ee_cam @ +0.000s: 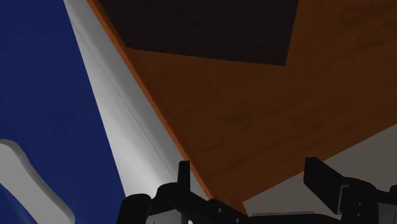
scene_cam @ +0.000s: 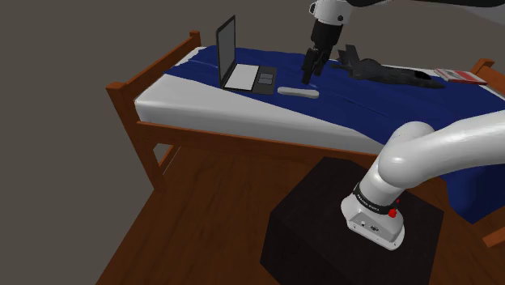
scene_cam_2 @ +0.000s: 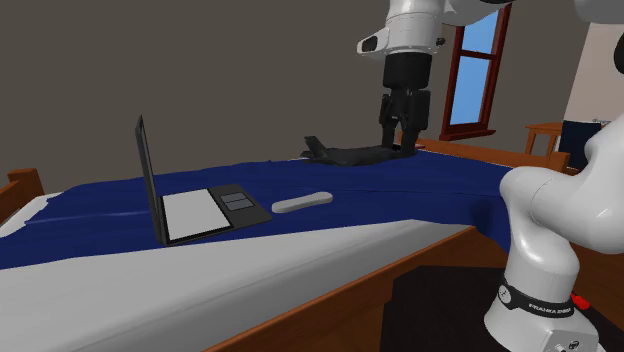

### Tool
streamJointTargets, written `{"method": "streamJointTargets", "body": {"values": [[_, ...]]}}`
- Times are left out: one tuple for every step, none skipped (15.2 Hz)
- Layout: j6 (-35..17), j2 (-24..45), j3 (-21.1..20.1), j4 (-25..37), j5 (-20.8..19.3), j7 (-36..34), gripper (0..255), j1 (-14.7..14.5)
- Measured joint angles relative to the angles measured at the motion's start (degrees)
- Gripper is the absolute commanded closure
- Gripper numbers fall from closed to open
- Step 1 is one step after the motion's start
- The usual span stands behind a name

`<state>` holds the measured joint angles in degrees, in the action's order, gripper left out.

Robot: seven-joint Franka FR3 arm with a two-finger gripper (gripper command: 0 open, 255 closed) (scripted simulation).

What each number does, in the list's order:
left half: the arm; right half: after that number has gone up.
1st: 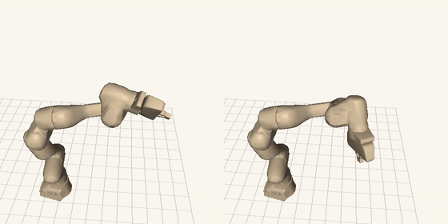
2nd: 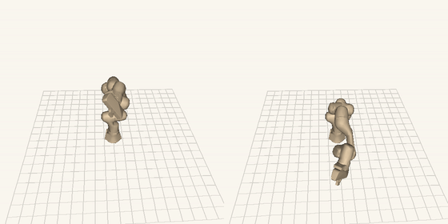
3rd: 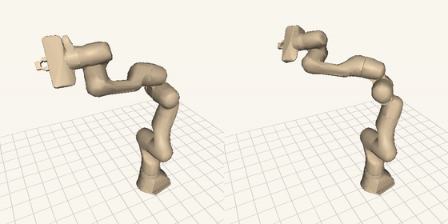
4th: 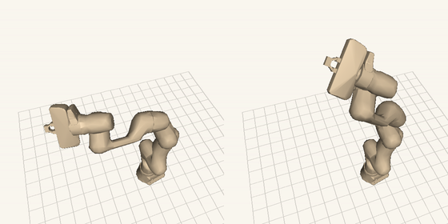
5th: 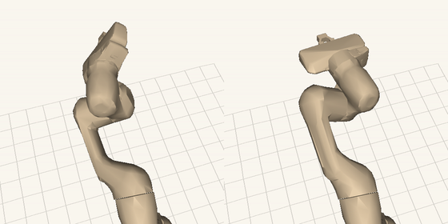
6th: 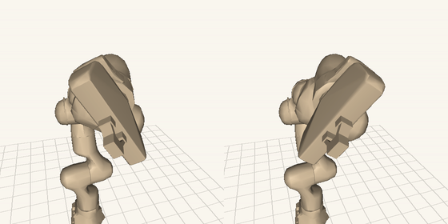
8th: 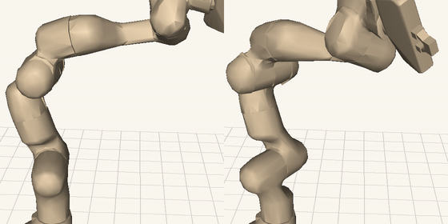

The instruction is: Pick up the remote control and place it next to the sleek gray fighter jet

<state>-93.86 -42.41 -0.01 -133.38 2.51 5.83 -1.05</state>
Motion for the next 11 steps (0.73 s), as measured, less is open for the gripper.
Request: {"method": "streamJointTargets", "body": {"values": [[0.0, 0.0, 0.0, 0.0, 0.0, 0.0, 0, 0.0], [-0.6, 0.4, 0.6, -0.3, -0.4, 0.9, 0, 0.1], [-1.2, 0.8, 1.3, -0.6, -0.9, 2.1, 0, 0.2], [-1.9, 1.5, 2.3, -0.7, -1.6, 3.7, 0, 0.4], [-2.7, 2.3, 3.5, -0.8, -2.4, 5.5, 0, 0.6], [-4.2, 3.1, 4.5, -1.6, -3.1, 7.2, 0, 0.8], [-4.9, 3.6, 5.7, -2.0, -3.8, 9.1, 0, 1.0], [-5.8, 4.8, 6.6, -1.7, -4.4, 10.6, 0, 1.1], [-6.9, 5.9, 7.5, -1.9, -4.9, 12.2, 0, 1.1], [-8.1, 7.3, 8.8, -1.7, -5.6, 14.2, 0, 1.4], [-9.3, 8.6, 9.9, -1.6, -6.1, 16.0, 0, 1.5]]}}
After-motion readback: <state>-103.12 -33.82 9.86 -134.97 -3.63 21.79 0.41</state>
